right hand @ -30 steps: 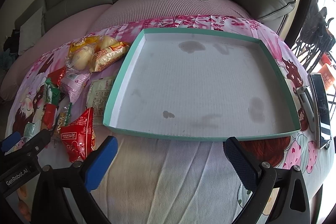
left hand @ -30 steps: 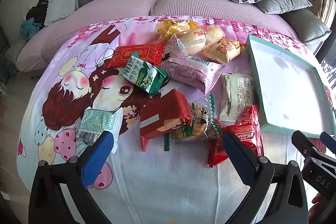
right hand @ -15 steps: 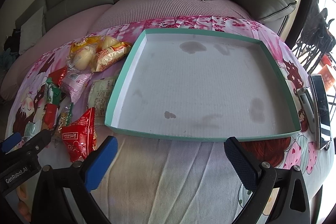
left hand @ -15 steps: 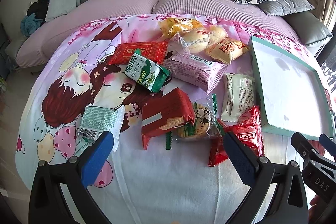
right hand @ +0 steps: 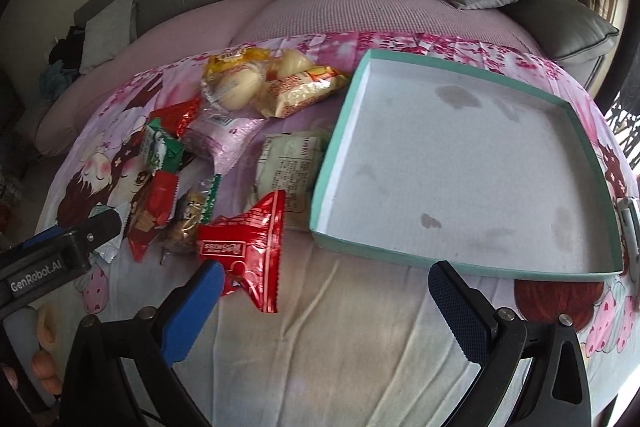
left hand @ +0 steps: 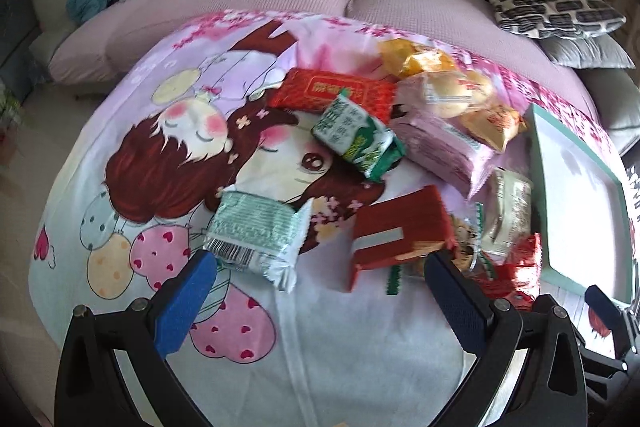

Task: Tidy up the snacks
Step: 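Grasp the red wafer box with the left tool while the right tool grasps the red Rose Kiss bag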

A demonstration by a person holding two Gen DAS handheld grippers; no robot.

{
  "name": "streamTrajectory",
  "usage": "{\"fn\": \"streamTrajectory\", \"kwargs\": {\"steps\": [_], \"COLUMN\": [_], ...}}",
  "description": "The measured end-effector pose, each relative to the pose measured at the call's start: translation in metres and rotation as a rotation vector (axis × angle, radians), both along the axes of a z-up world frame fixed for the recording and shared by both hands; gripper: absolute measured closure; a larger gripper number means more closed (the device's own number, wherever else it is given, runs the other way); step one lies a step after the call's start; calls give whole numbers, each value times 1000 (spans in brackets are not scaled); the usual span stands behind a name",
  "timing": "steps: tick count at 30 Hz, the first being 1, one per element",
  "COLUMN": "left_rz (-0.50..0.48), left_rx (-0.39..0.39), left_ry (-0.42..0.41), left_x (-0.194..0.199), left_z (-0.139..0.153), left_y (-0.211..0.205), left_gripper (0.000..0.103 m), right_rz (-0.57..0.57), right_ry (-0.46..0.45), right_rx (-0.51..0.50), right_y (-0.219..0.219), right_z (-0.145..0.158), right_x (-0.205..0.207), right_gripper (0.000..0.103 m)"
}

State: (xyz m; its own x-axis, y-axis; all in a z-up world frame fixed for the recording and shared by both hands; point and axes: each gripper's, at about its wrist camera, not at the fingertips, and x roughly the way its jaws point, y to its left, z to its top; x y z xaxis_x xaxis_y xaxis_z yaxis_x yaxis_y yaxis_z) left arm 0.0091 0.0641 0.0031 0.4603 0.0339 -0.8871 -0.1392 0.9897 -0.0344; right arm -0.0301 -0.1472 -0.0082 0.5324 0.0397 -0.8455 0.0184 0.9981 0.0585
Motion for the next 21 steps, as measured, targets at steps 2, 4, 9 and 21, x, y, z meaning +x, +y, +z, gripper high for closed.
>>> {"fn": "streamTrajectory", "kwargs": {"steps": [2, 4, 9, 21], "left_rz": [-5, -19, -48, -79], "left_rx": [-29, -53, -94, -123], "left_ry": [12, 21, 46, 138], "left_x": [2, 5, 19, 45], "left_z": [-2, -4, -3, -24], "left_y": [1, -2, -17, -32], "left_gripper": [0, 0, 0, 15], "right_rz": [15, 32, 37, 46], "right_ry": [5, 13, 41, 63], "right_rx": [16, 43, 105, 189], "right_y": [8, 13, 19, 26], "right_z": [-2, -5, -13, -24], "right_x": [4, 6, 16, 27], "right_gripper": [0, 0, 0, 30]}}
